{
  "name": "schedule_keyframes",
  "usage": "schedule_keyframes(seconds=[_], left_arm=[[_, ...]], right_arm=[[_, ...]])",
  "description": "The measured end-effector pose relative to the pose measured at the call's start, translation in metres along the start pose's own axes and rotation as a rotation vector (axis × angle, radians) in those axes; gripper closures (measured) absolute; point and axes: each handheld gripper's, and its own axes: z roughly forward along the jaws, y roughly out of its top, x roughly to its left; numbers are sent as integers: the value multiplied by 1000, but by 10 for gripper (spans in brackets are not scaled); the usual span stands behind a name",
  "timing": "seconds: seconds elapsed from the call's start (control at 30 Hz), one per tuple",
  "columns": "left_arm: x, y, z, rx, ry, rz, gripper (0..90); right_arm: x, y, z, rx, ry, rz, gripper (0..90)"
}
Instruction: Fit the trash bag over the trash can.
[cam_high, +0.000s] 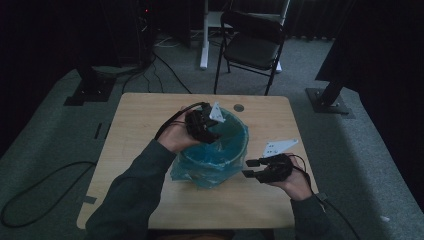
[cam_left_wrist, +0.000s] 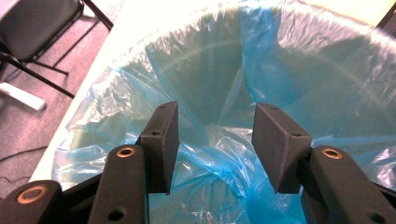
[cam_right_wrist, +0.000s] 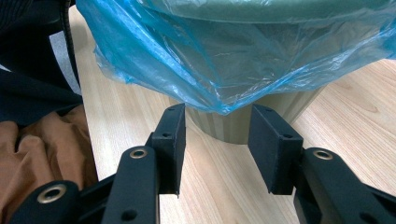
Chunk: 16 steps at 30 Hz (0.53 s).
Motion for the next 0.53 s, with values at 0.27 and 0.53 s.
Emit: schedule_keyframes(seconds=[0.27,0.53], left_arm=[[-7,3,-10,-43,-3,18,515],[-11,4,-15,-54,-1,34,514]], right_arm=[[-1,0,0,0,-1,-2,564],[-1,0,0,1,-1,-3,564]])
